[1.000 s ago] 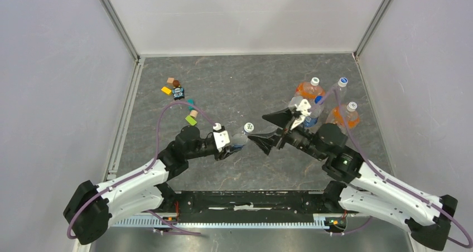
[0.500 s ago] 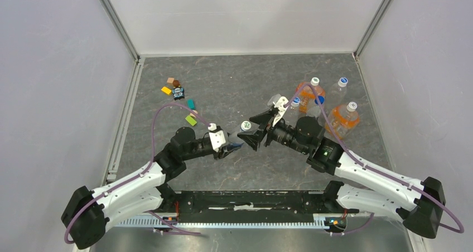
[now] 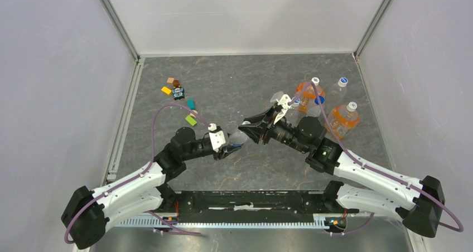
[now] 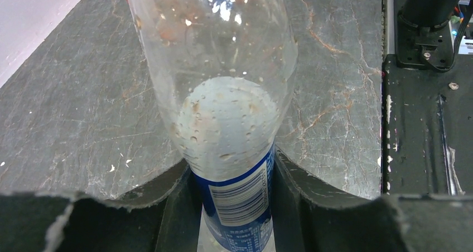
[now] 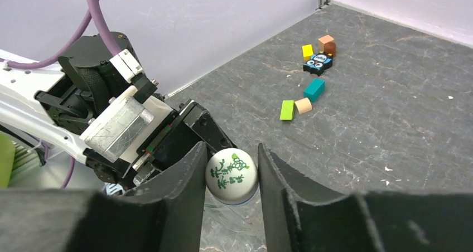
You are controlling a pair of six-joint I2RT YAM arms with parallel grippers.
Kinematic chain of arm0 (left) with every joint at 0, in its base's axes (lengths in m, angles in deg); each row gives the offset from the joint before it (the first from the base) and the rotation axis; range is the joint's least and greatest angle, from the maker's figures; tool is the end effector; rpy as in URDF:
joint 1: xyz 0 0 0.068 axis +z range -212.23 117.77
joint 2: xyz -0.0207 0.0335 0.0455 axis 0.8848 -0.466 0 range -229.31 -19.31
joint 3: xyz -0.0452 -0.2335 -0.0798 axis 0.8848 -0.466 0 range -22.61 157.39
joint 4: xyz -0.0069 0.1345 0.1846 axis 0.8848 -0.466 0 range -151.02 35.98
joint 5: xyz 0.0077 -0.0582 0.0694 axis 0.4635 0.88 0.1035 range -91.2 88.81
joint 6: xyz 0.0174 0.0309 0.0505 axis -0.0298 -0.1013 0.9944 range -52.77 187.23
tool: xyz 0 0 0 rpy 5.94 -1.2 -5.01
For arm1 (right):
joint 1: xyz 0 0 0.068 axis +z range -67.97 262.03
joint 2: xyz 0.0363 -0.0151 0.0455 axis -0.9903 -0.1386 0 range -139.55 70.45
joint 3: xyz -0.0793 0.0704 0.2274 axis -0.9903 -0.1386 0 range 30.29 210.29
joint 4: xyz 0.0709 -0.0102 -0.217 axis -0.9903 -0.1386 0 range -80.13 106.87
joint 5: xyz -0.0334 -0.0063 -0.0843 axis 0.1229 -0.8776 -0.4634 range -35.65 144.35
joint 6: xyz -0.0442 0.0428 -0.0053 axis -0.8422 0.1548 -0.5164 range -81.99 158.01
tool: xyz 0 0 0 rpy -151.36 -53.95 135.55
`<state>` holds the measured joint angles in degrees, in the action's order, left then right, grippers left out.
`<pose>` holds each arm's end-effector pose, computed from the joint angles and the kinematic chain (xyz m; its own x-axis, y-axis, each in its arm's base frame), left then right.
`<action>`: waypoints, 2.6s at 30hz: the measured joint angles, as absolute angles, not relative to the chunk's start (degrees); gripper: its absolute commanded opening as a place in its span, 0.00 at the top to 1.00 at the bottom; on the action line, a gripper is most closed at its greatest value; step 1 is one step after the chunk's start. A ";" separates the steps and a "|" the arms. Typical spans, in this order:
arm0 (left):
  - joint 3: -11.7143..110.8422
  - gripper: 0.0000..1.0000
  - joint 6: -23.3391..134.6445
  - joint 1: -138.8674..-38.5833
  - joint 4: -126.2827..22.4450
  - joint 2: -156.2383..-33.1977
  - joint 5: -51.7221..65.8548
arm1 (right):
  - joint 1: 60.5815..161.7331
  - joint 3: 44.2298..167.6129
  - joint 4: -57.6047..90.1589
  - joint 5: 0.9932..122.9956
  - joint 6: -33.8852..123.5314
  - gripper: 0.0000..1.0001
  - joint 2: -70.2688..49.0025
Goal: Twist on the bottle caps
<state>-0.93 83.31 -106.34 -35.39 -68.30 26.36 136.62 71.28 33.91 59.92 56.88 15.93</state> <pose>0.1208 -0.1473 0.2353 0.1577 0.1890 -0.9692 0.9385 0.2767 0.2067 0.1225 0.1801 0.3267 -0.2469 0.2083 -0.9464 -0.8321 0.4550 0.3172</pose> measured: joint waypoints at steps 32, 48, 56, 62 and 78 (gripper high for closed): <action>0.29 0.00 77.25 -106.34 -53.75 -53.64 9.18 | 128.51 74.54 4.08 38.50 47.07 1.00 29.56; -3.88 0.00 68.75 -106.34 -63.93 -36.59 -8.24 | 112.77 70.80 2.04 40.68 44.60 1.00 30.37; -3.88 0.00 67.81 -106.34 -64.68 -38.95 -10.15 | 110.81 67.80 3.92 43.59 44.75 0.97 32.23; -3.88 0.00 67.75 -106.34 -64.68 -39.17 -10.15 | 110.74 67.30 4.45 44.24 44.80 0.75 32.69; -3.88 0.00 67.75 -106.34 -64.68 -39.82 -10.10 | 110.74 67.35 3.40 45.29 44.18 0.49 33.04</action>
